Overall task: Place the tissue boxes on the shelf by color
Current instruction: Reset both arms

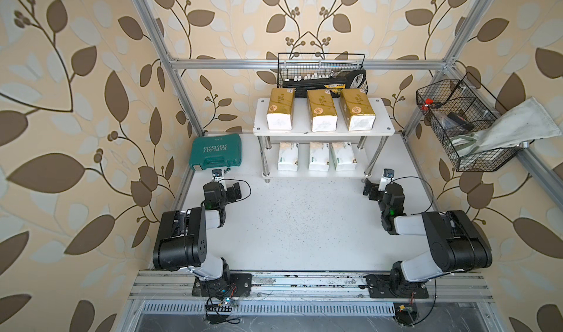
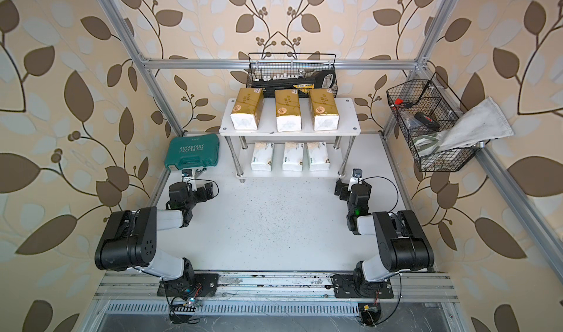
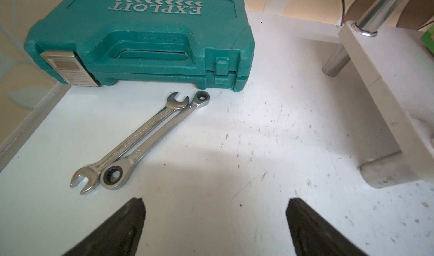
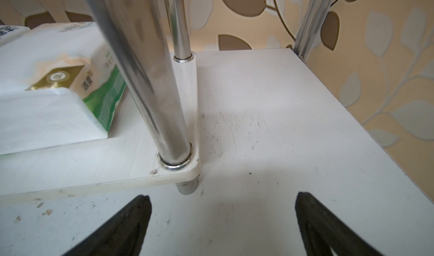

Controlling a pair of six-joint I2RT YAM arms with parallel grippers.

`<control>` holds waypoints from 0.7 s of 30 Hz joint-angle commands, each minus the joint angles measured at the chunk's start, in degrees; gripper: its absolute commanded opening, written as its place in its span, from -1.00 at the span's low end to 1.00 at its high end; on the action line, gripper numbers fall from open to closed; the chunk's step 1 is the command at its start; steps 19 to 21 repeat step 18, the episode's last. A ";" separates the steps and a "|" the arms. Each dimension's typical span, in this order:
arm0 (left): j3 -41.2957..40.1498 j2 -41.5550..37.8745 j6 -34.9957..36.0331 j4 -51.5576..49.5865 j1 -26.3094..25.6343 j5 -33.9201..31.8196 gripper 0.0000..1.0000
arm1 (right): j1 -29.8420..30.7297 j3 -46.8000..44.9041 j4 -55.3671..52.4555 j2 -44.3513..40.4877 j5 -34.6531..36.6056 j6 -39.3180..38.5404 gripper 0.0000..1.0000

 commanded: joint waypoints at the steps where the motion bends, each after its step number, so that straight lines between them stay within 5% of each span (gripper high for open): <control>1: 0.84 -0.54 -0.40 0.16 -0.17 1.33 0.98 | -0.05 0.06 0.80 -0.12 -0.51 -0.43 0.98; 21: 0.41 -1.01 -0.40 0.62 -0.18 1.31 0.98 | -0.04 0.27 0.19 -0.21 -0.80 -0.52 0.98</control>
